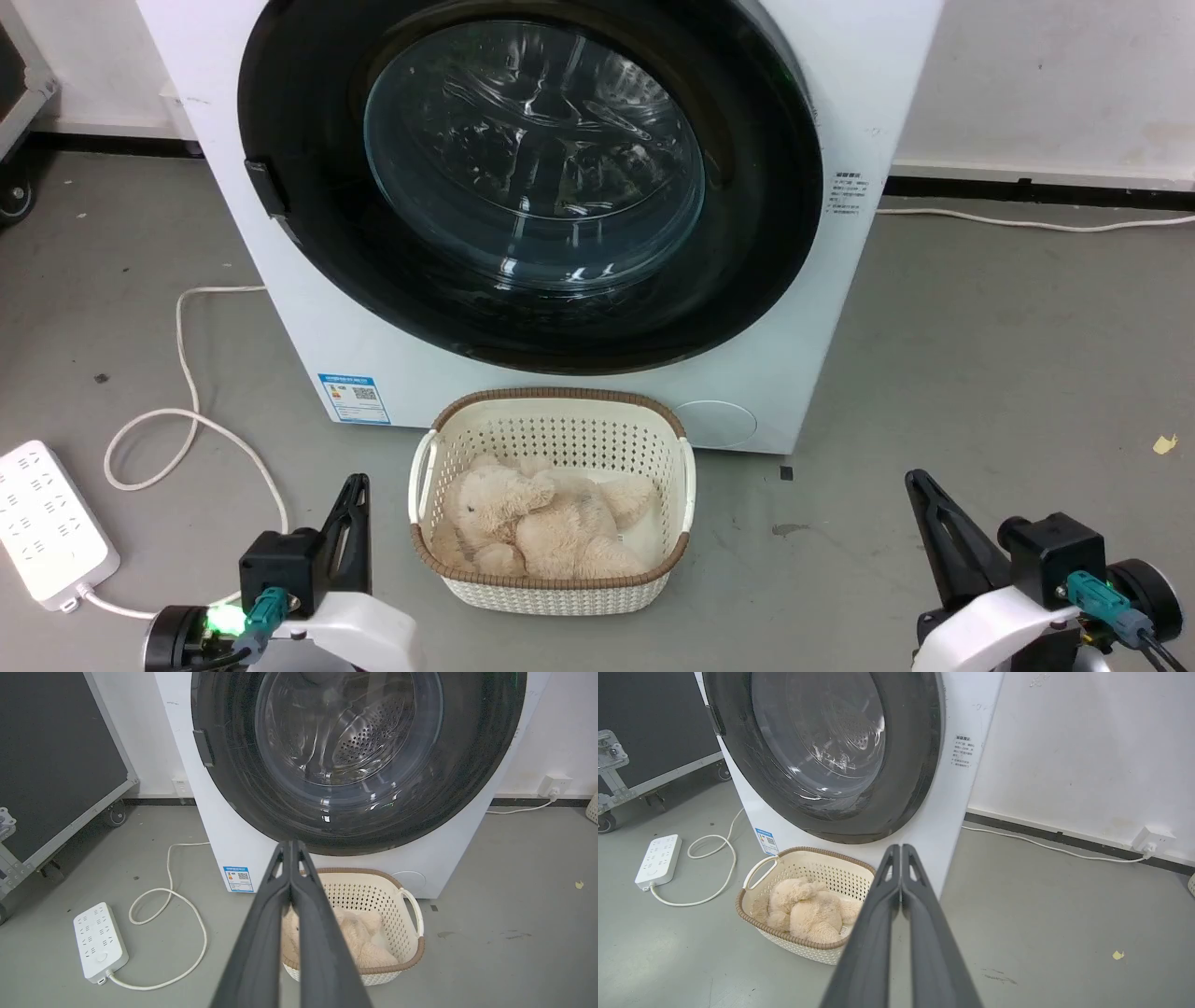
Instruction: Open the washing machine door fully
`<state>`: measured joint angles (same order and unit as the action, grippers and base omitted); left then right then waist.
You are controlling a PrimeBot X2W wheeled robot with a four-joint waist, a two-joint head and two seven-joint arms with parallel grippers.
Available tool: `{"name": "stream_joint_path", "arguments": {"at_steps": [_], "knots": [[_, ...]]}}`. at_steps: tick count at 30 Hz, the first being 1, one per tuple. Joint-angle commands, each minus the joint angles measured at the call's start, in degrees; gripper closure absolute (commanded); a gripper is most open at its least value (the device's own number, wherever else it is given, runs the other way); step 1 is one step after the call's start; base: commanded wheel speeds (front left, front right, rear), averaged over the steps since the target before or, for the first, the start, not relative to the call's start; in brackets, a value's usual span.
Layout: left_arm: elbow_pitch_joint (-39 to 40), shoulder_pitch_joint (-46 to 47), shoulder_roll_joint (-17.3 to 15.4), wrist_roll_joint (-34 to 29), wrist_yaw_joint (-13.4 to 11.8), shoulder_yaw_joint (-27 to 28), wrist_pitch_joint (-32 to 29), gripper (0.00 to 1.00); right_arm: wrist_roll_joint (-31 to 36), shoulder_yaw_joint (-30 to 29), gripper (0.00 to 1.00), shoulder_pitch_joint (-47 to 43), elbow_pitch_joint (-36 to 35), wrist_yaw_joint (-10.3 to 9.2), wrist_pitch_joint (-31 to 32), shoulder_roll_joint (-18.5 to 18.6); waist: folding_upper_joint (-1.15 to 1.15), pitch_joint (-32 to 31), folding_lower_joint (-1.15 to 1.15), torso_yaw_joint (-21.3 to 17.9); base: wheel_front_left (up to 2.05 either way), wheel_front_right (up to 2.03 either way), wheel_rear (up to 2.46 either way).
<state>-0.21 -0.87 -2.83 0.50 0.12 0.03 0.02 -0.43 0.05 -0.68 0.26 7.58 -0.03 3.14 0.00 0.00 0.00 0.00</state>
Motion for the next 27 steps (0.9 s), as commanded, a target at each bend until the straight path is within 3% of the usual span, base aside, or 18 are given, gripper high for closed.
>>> {"name": "stream_joint_path", "arguments": {"at_steps": [1,6,7,27], "knots": [[0.21,0.87,-0.05,-0.5,-0.12,-0.03,-0.02,1.0,0.43,-0.05,1.0,0.68,-0.26,-0.09,0.03,-0.26,0.0,0.0,0.0,0.0,0.0,0.0,0.0],[0.21,0.87,-0.05,-0.5,-0.12,-0.03,-0.02,1.0,0.43,-0.05,1.0,0.68,-0.26,-0.09,0.03,-0.26,0.0,0.0,0.0,0.0,0.0,0.0,0.0],[0.0,0.0,0.0,0.0,0.0,-0.02,0.0,0.0,0.0,-0.01,0.0,0.0,0.0,0.0,0.0,0.0,0.0,0.0,0.0,0.0,0.0,0.0,0.0],[-0.77,-0.1,0.0,0.49,-1.02,-1.63,2.09,0.0,-0.7,-0.07,0.0,-0.62,-0.3,0.0,-2.09,-0.04,0.0,0.16,0.0,0.0,0.0,0.0,0.0]]}}
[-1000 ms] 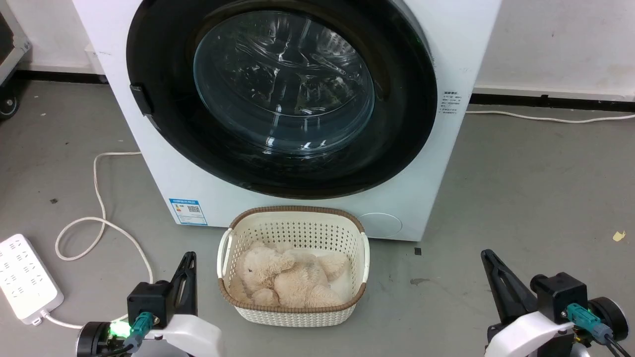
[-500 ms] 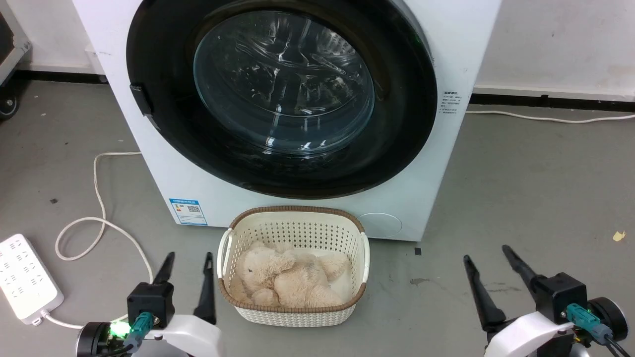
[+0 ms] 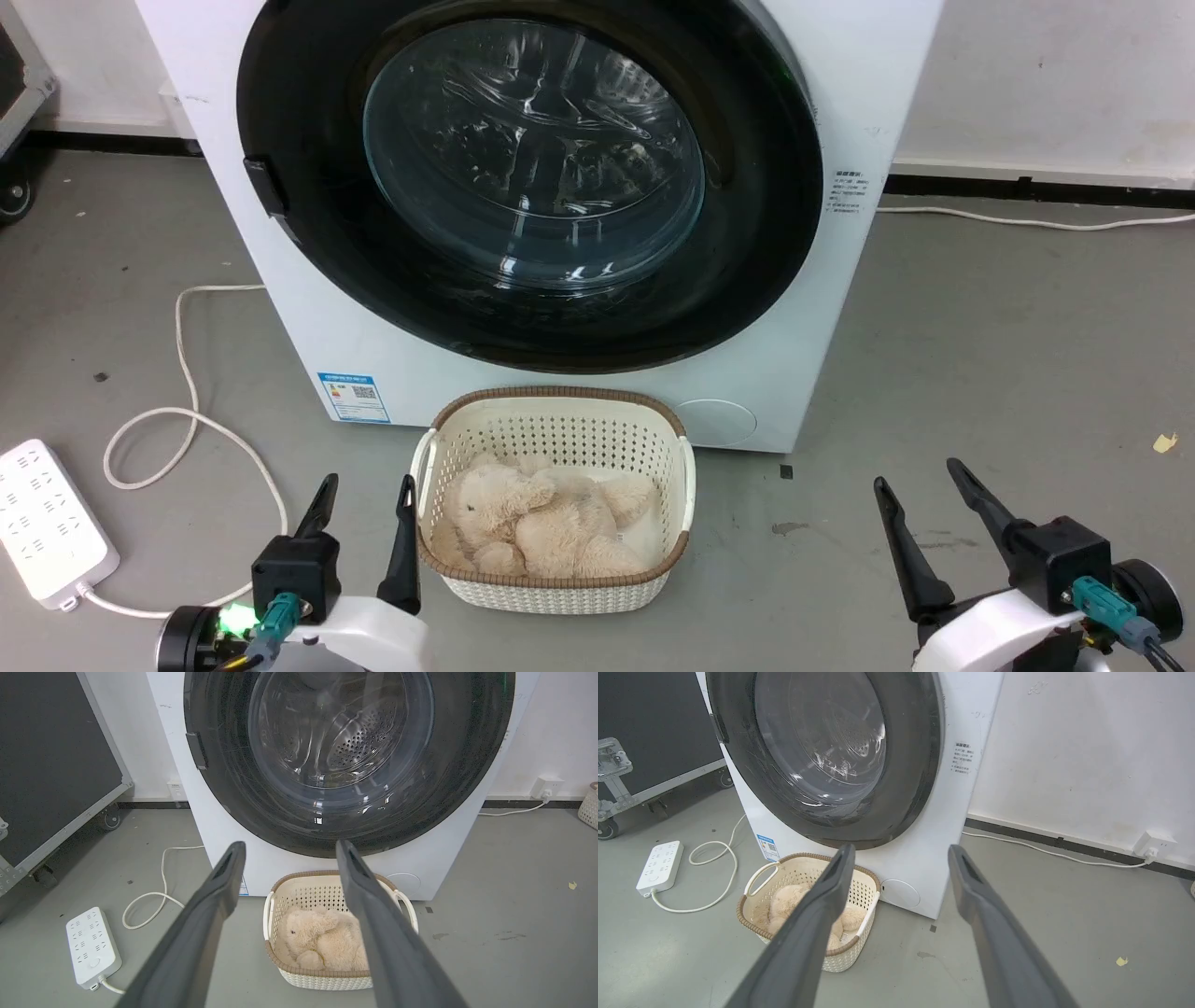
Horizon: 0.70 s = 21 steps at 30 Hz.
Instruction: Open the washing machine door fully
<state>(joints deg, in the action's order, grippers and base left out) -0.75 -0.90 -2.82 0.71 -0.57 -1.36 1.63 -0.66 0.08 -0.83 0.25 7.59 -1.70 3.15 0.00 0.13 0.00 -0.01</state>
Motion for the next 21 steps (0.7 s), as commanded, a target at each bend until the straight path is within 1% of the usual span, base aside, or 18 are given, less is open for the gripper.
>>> {"name": "stream_joint_path", "arguments": {"at_steps": [1,9,10,11,12,17,21], "knots": [[-0.23,-0.05,-0.01,0.3,-0.4,-0.35,0.6,0.0,-0.51,-0.1,0.0,-0.5,-0.36,-0.01,-0.54,-0.05,0.0,0.09,0.0,0.03,0.0,0.0,0.0],[-0.08,0.32,-0.01,0.54,-0.97,-1.36,1.68,0.0,-1.01,-0.06,0.0,-0.46,-0.98,-0.02,-1.62,-0.07,0.0,1.16,0.0,0.43,0.0,0.0,0.0],[0.02,0.46,-0.01,0.59,-1.13,-1.62,1.92,0.0,-1.31,-0.06,0.29,-0.33,-1.04,-0.02,-1.86,-0.07,0.0,1.59,0.0,0.58,0.0,0.0,0.0],[0.02,0.46,-0.01,0.59,-1.13,-1.62,1.92,0.0,-1.31,-0.06,0.29,-0.33,-1.04,-0.02,-1.86,-0.07,0.0,1.59,0.0,0.58,0.0,0.0,0.0],[0.12,0.64,-0.01,0.65,-1.29,-1.93,2.15,0.0,-1.54,-0.16,1.0,-0.08,-1.12,-0.02,-2.1,-0.07,0.0,2.05,0.0,0.77,0.0,0.0,0.0],[0.35,1.06,-0.02,0.77,-1.67,-2.52,2.63,0.0,-2.34,-0.19,1.0,0.69,-1.29,-0.03,-2.57,0.49,0.0,3.09,0.0,1.21,0.0,0.0,0.0],[0.74,1.73,-0.02,0.9,-2.07,-3.07,3.11,0.0,-3.86,-0.18,1.0,2.28,-1.7,-0.03,-2.43,1.63,0.0,4.47,0.0,1.66,0.0,0.0,0.0]]}}
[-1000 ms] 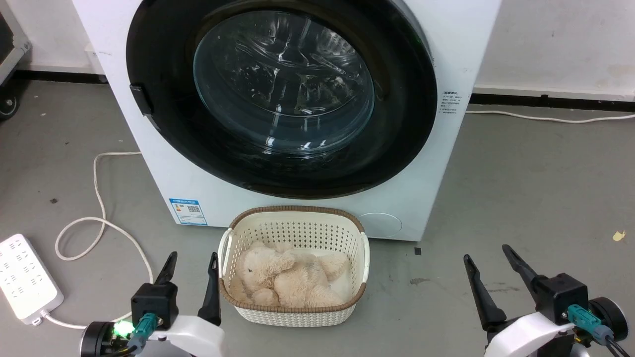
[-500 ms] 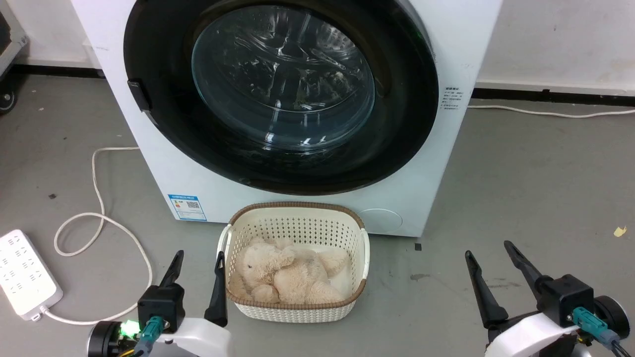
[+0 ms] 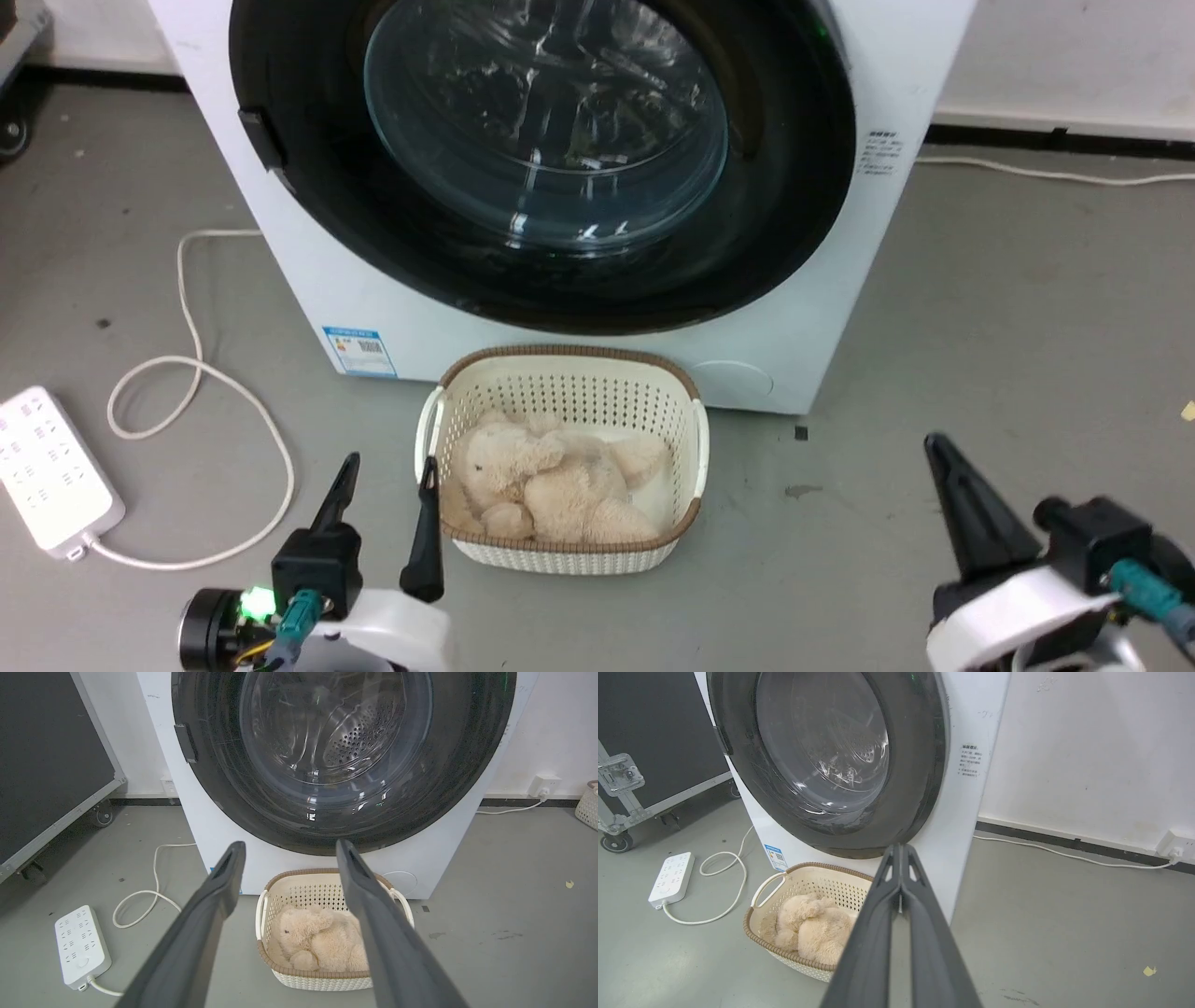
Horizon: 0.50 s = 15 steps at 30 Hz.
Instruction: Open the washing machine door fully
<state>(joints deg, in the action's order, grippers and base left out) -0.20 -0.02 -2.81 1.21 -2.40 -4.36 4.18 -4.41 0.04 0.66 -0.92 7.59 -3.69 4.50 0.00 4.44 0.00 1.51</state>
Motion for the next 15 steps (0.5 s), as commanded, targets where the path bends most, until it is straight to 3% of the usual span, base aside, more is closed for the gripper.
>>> {"name": "stream_joint_path", "arguments": {"at_steps": [1,15], "knots": [[0.29,1.02,-0.03,0.43,-0.35,-0.22,0.69,0.0,-0.6,-0.14,1.0,1.33,-0.65,-0.03,-0.28,0.65,0.0,0.53,0.0,0.24,0.0,0.0,0.0],[1.36,3.75,-0.04,0.96,-1.9,-2.09,2.36,0.0,-12.17,-3.9,1.0,13.22,-1.03,-0.04,5.36,3.78,0.0,5.68,0.0,1.83,0.0,0.0,0.0]]}}
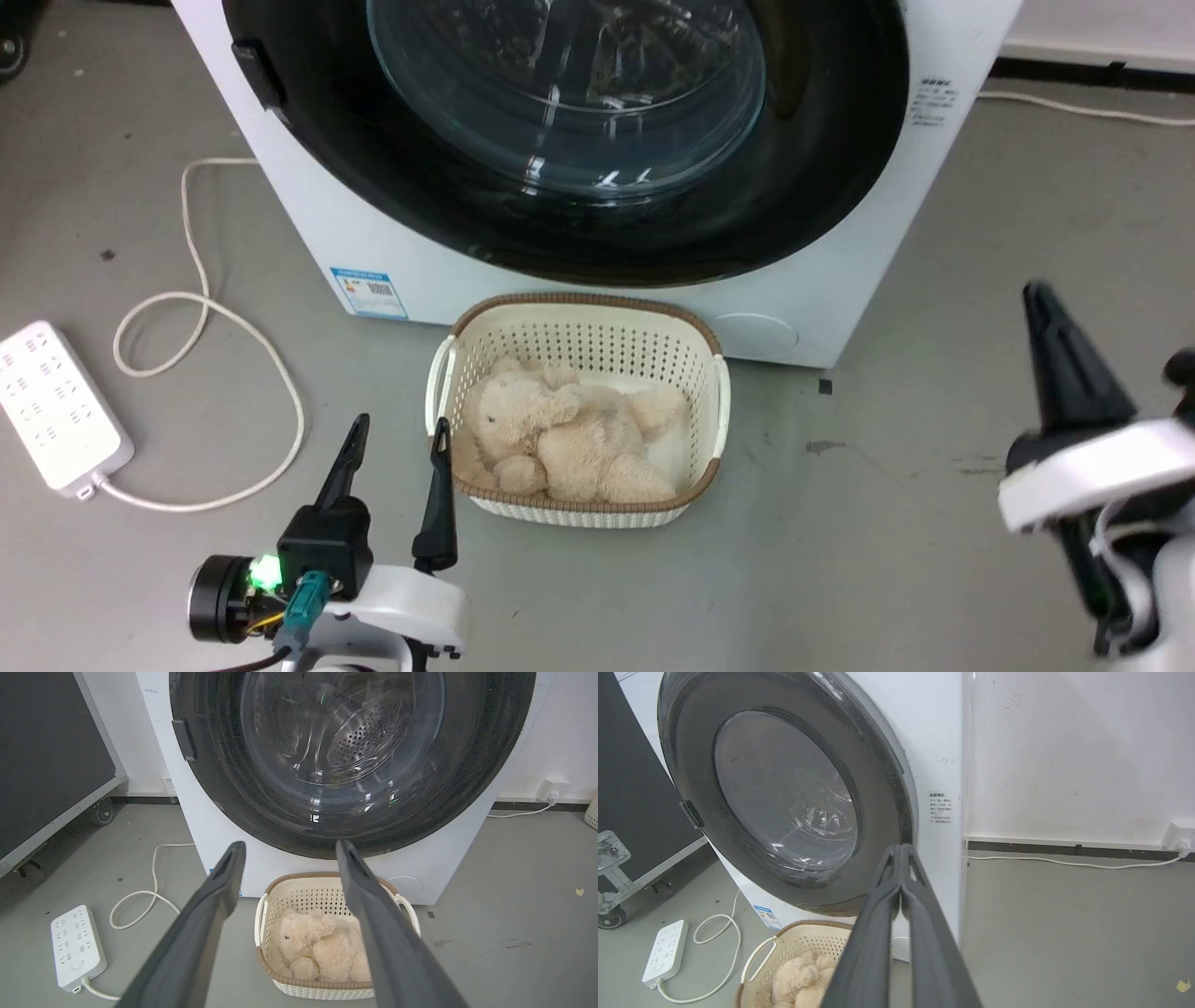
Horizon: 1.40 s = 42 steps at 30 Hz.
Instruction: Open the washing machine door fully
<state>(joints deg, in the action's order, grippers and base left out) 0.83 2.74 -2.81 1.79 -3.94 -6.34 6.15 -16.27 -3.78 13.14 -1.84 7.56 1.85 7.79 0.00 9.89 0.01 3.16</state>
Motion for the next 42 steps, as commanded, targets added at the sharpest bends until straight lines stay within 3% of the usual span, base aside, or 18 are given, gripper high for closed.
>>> {"name": "stream_joint_path", "arguments": {"at_steps": [1,15,42], "knots": [[0.4,1.18,-0.04,0.42,-0.46,-0.22,0.51,0.0,-1.23,-0.4,1.0,1.79,0.09,-0.02,0.42,0.5,0.0,0.56,-0.01,0.32,0.0,0.0,0.0],[1.21,3.11,-0.04,1.01,-1.83,-1.94,2.19,0.0,-11.64,-6.29,1.0,18.74,8.61,-0.03,9.44,0.1,0.0,5.19,-0.01,2.72,0.0,0.0,0.0],[2.24,6.29,-0.06,1.96,-4.61,-6.21,5.42,0.0,-23.85,-22.96,1.0,52.05,37.61,-0.05,32.21,1.4,0.0,13.53,-0.01,7.71,0.0,0.0,0.0]]}}
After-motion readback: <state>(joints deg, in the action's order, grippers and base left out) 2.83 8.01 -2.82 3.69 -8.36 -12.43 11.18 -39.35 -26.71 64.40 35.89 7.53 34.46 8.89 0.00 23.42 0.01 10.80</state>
